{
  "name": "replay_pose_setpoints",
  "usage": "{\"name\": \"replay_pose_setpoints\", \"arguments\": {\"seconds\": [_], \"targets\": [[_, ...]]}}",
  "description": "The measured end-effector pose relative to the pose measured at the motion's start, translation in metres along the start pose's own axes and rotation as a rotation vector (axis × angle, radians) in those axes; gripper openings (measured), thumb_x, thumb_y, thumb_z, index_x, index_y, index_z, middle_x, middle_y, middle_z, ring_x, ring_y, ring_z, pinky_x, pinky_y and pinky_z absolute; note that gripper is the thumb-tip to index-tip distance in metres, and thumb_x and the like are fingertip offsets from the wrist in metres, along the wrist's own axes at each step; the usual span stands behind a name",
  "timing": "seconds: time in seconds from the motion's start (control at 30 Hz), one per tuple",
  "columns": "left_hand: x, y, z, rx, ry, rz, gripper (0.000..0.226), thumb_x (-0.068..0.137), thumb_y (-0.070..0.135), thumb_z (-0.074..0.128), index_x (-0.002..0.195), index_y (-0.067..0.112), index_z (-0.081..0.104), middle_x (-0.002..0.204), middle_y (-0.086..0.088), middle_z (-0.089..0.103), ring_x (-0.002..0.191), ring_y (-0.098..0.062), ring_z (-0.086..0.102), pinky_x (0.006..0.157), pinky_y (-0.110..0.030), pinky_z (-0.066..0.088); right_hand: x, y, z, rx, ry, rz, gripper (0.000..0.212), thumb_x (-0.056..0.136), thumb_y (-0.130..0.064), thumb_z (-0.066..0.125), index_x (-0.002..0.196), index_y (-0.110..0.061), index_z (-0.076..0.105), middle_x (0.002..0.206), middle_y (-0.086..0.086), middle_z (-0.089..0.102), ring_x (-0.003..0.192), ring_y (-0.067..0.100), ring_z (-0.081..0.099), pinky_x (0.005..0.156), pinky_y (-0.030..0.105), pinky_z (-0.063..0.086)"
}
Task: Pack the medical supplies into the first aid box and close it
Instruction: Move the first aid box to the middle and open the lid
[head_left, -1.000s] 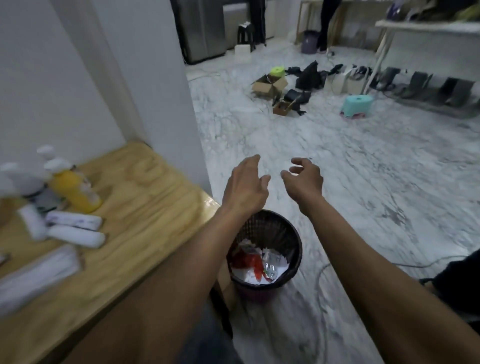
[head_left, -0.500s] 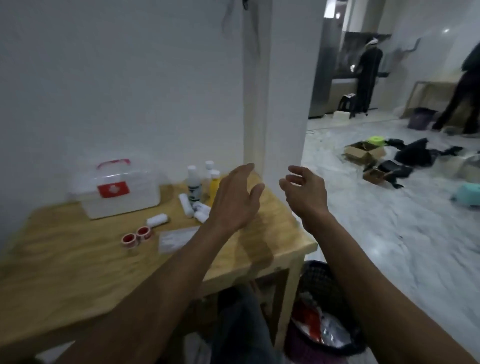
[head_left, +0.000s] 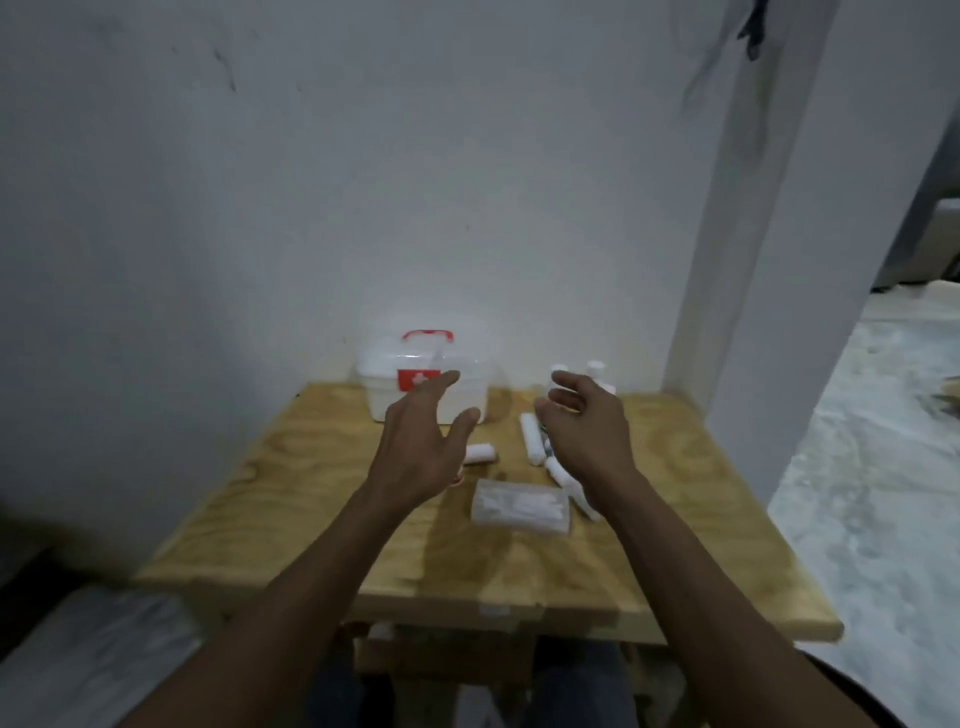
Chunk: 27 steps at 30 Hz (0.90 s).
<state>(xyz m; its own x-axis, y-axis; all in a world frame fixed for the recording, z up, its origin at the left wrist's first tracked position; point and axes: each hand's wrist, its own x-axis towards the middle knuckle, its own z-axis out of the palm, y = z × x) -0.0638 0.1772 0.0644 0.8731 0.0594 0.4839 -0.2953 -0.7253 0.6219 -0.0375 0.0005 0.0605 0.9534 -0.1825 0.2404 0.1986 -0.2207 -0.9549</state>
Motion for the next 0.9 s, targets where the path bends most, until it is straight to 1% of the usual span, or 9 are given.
{"name": "replay_pose_setpoints", "arguments": {"seconds": [0.13,0.2,0.3,0.37,0.47,0.57,0.7,0.8,0.9], "targets": [[0.004,-0.021,-0.007,0.031,0.043,-0.004,0.050,0.090,0.027,0.066,0.136,0.012,0.053,0.136,-0.005,0.059,0.123,-0.021,0.055,0.100,-0.025,0.038,0.006,0.001,0.020,-0.041,-0.010,-0.005,0.044,0.089,-0.021,0.067,0.131,-0.020,0.058,0.124,0.002,0.064,0.084,-0.006,0.056,0.089,0.029,0.052],[0.019,-0.041,-0.010,0.036,0.066,-0.050,0.051,0.091,0.029,0.064,0.138,0.014,0.051,0.140,-0.005,0.056,0.128,-0.022,0.051,0.105,-0.032,0.038,0.021,0.002,0.040,-0.073,-0.017,-0.002,0.043,0.090,-0.024,0.066,0.132,-0.020,0.057,0.126,0.001,0.064,0.087,-0.001,0.056,0.085,0.024,0.048],[0.043,-0.069,-0.012,0.046,0.090,-0.068,0.050,0.092,0.031,0.063,0.137,0.013,0.051,0.142,-0.008,0.054,0.131,-0.024,0.049,0.106,-0.033,0.036,0.041,0.003,0.065,-0.102,-0.019,0.029,0.044,0.092,-0.027,0.064,0.134,-0.020,0.055,0.130,0.001,0.061,0.093,0.005,0.055,0.081,0.023,0.043],[0.057,-0.085,-0.012,0.050,0.116,-0.085,0.050,0.092,0.032,0.062,0.136,0.012,0.052,0.143,-0.009,0.053,0.133,-0.025,0.047,0.107,-0.034,0.035,0.053,0.008,0.080,-0.119,-0.015,0.036,0.045,0.093,-0.031,0.062,0.136,-0.020,0.053,0.133,0.003,0.059,0.098,0.010,0.056,0.086,0.027,0.047],[0.081,-0.108,-0.010,0.037,0.121,-0.123,0.051,0.093,0.034,0.061,0.138,0.014,0.049,0.148,-0.010,0.047,0.138,-0.027,0.040,0.112,-0.041,0.032,0.074,0.017,0.100,-0.131,0.005,0.061,0.048,0.093,-0.037,0.060,0.137,-0.022,0.050,0.140,0.004,0.053,0.116,0.019,0.058,0.096,0.035,0.048],[0.103,-0.127,-0.004,0.015,0.102,-0.180,0.052,0.095,0.039,0.056,0.141,0.019,0.046,0.151,-0.007,0.042,0.140,-0.026,0.037,0.112,-0.042,0.031,0.095,0.022,0.116,-0.158,0.044,0.088,0.052,0.092,-0.045,0.057,0.139,-0.025,0.047,0.146,0.004,0.048,0.128,0.025,0.050,0.104,0.043,0.044],[0.124,-0.146,0.006,-0.086,0.064,-0.261,0.049,0.098,0.042,0.048,0.143,0.023,0.043,0.153,-0.004,0.040,0.139,-0.028,0.038,0.112,-0.047,0.035,0.116,0.028,0.131,-0.178,0.051,0.113,0.052,0.094,-0.051,0.050,0.141,-0.028,0.044,0.149,0.003,0.044,0.134,0.026,0.043,0.108,0.049,0.040],[0.135,-0.155,0.011,-0.175,0.044,-0.282,0.051,0.099,0.046,0.043,0.146,0.028,0.039,0.155,-0.003,0.038,0.138,-0.030,0.041,0.107,-0.055,0.041,0.124,0.033,0.139,-0.187,0.034,0.092,0.053,0.096,-0.053,0.045,0.143,-0.030,0.041,0.152,0.001,0.041,0.136,0.023,0.041,0.110,0.049,0.038],[0.138,-0.158,0.015,-0.206,0.049,-0.300,0.051,0.099,0.047,0.042,0.146,0.029,0.038,0.155,-0.003,0.037,0.138,-0.031,0.041,0.105,-0.056,0.043,0.126,0.036,0.144,-0.178,0.040,0.101,0.051,0.098,-0.050,0.042,0.146,-0.032,0.037,0.154,0.000,0.037,0.137,0.023,0.039,0.111,0.045,0.036]]}}
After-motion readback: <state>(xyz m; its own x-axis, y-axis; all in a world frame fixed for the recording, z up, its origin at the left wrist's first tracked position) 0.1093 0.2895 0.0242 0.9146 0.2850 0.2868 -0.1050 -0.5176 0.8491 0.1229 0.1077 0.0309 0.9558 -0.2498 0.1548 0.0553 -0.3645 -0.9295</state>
